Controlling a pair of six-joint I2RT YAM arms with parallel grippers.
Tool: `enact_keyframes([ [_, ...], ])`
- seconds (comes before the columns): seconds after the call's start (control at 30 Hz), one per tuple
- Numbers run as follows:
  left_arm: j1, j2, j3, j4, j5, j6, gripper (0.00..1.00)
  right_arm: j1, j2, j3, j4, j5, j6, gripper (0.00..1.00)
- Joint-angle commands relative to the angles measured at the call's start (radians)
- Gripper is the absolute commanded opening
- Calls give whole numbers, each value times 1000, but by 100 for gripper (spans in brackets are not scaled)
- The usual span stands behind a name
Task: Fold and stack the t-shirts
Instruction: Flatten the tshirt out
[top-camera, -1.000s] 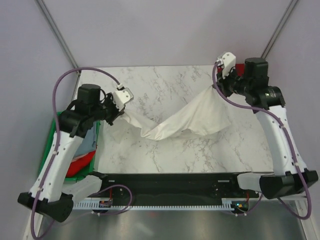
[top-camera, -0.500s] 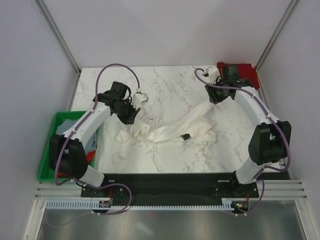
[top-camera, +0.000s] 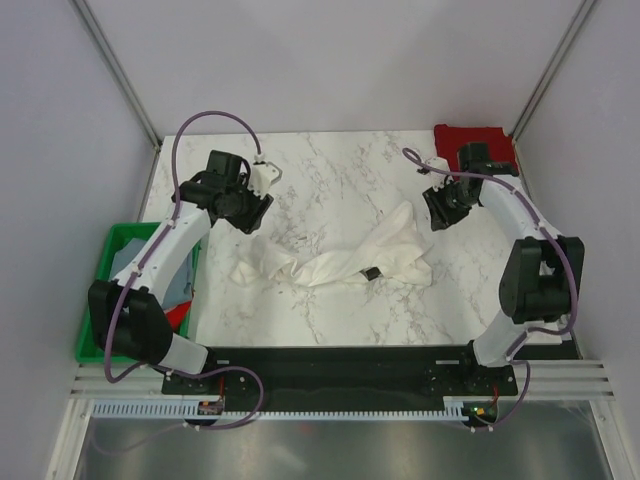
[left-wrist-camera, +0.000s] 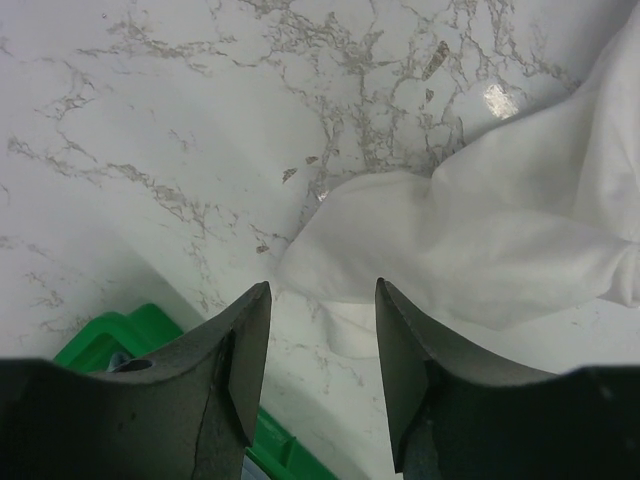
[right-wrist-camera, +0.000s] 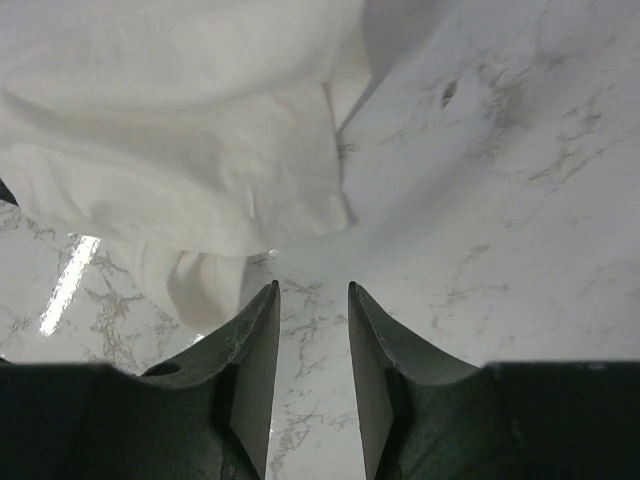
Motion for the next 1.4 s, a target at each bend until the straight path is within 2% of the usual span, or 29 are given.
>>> enact_keyframes([
  [0.0,6,-26,7,-31,35,-41,53,1,91,12,-82,-71,-31,41],
  [0.43,36,-29,-22,-41,39,-44,53,1,285,98,-51,-66,-6,40],
  [0.8,60,-19,-22,-41,44,-47,52,2,346,110,-14,-51,0,41],
  [1.1,62,1,1,-41,53,-49,52,10,346,55,13,-8,-17,40],
  [1.17,63,1,2,-41,55,-49,52,14,339,26,24,9,-15,36],
  [1.23,62,3,5,-41,55,-49,52,13,320,1,33,15,-12,17],
  [1.27,62,3,5,-41,55,-49,52,13,320,-5,38,17,-12,17],
  [1.3,62,3,4,-41,52,-49,52,13,309,-8,39,14,-8,8],
  [1.37,62,-3,4,-41,50,-46,52,13,293,-19,41,9,-5,1],
])
